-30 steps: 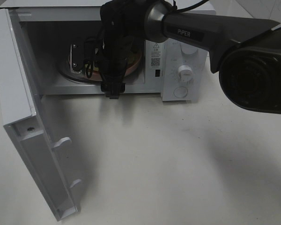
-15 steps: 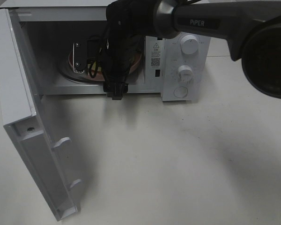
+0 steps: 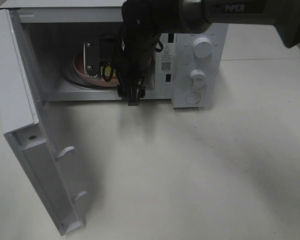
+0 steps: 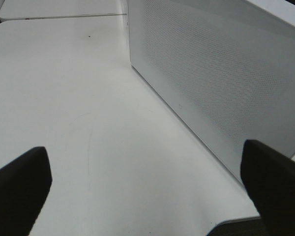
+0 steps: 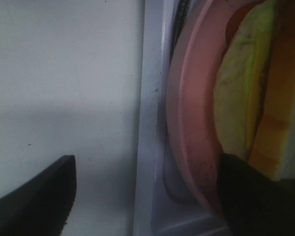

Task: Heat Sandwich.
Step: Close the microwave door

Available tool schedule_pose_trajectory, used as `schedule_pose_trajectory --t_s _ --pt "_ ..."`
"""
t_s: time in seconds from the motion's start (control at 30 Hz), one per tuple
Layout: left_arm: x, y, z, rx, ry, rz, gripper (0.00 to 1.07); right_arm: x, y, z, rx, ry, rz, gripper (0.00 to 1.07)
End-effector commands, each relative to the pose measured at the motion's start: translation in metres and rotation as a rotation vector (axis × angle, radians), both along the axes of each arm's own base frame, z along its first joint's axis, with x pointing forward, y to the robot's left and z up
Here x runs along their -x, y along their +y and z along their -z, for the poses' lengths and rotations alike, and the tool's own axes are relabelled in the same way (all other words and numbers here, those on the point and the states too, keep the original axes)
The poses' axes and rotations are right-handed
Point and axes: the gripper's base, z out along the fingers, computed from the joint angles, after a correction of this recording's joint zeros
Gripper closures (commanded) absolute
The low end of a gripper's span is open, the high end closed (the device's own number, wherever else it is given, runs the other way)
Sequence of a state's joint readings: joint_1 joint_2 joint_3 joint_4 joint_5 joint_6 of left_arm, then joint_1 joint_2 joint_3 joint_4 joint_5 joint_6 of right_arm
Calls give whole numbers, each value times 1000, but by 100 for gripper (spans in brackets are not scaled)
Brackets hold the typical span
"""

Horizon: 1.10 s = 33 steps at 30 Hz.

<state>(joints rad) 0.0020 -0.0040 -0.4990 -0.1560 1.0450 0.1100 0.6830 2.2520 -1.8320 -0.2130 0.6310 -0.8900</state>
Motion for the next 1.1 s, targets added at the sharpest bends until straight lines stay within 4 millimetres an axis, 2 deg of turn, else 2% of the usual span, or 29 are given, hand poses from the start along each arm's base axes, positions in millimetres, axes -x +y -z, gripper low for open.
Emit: schedule_pose_trajectory --t_s 0.03,0.27,0.8,1.1 --pt "3 0 1 3 -25 0 5 8 -2 -10 -28 -45 -22 31" --pt "3 0 1 3 -25 0 5 31 -16 -17 -113 -123 -67 31" --pt "3 0 1 3 -25 0 5 86 -58 -25 -141 -129 -94 31" --pt "3 0 1 3 -25 0 5 113 -80 -36 -185 -95 -19 31"
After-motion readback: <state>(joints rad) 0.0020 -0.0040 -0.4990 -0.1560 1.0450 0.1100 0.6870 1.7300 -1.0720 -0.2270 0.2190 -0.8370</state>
